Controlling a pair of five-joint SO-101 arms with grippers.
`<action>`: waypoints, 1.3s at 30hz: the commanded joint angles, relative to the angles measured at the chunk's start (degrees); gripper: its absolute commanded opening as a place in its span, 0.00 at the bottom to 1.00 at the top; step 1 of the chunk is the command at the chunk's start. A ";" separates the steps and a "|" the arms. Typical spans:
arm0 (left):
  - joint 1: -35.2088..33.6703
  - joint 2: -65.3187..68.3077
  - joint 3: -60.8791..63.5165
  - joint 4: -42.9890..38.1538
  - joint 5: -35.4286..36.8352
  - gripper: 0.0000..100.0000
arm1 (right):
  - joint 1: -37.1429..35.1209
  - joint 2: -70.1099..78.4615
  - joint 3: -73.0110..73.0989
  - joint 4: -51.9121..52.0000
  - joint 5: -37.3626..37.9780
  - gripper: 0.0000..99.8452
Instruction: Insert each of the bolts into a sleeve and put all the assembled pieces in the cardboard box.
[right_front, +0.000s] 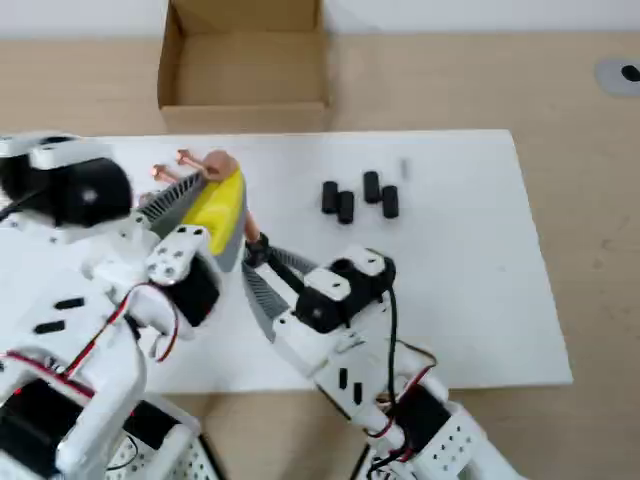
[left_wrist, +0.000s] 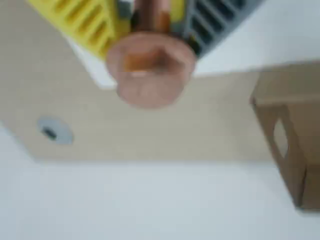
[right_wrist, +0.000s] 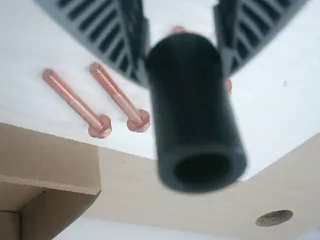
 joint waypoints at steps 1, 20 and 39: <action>0.70 0.04 1.76 0.00 -0.62 0.01 | -0.31 -7.52 -0.22 0.00 -0.26 0.01; 0.35 -0.04 5.54 -1.23 -1.05 0.01 | -0.31 -7.52 -0.31 0.00 -0.26 0.01; 0.18 -0.13 7.82 -9.05 -6.07 0.01 | -0.31 -7.52 -0.22 0.35 -0.26 0.01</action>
